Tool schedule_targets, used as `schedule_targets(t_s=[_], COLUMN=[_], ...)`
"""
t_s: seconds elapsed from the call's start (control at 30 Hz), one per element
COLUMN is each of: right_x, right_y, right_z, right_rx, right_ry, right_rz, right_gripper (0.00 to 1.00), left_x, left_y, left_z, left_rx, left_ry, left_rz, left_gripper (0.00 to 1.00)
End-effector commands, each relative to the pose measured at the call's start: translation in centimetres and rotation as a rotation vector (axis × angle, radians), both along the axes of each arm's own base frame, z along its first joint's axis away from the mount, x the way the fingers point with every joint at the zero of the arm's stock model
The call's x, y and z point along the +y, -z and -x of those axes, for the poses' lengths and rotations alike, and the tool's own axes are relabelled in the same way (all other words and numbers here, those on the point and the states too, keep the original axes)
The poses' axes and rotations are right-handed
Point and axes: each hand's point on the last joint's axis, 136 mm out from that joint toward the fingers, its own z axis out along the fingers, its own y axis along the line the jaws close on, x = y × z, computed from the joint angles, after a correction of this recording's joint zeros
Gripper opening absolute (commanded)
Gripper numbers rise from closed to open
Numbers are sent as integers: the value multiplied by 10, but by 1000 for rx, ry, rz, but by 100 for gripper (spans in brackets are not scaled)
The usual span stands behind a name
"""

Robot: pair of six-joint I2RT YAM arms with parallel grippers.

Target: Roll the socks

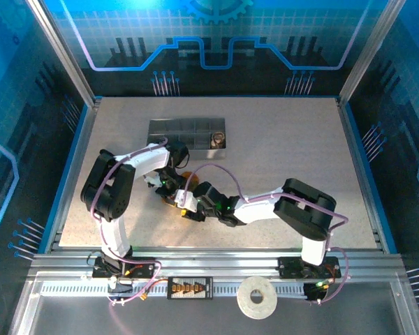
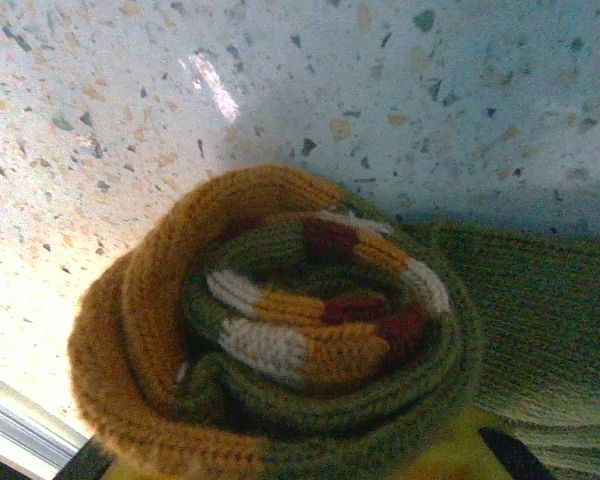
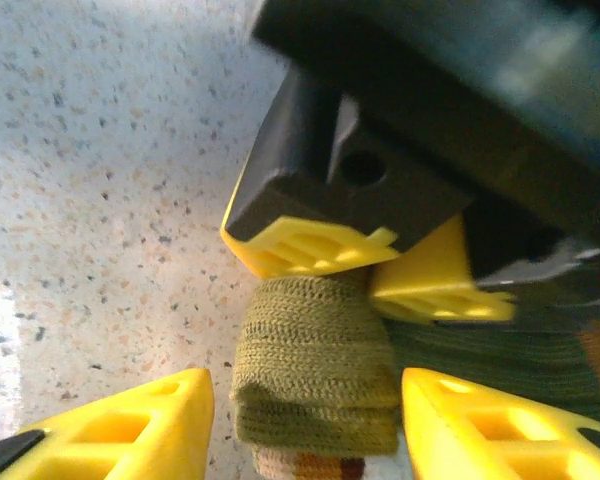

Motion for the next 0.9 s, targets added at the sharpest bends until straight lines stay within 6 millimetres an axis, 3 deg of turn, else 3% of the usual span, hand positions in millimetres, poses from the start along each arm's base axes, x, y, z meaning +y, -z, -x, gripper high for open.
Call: schedule_targets(t_s=[0.0,0.13,0.3,0.4,0.5,0.77,0.87], right_x=[9,11,-4,-19,-34,-70,-80], right_y=[8,19,37,50,65,107,118], right_z=[-4,-8,-9,-1,7,28,34], right_rx=[-10,7,44,92,174,445,494], right_ry=[14,28,87,106,127,184,203], right_rz=[29,73,121,153,172,222,262], right_gripper=[49,42,14,2,0,0,0], left_x=[16,16,14,18,19,14,15], left_y=[33,34,33,27,16,-26,-38], left_z=[38,39,36,31,23,-1,-3], left_rx=[164,167,138,103,49,-141,-189], left_ry=[51,56,37,34,35,30,18], left_rz=[-84,-65,-8,15,45,133,154], left_gripper=[3,4,6,12,19,68,78])
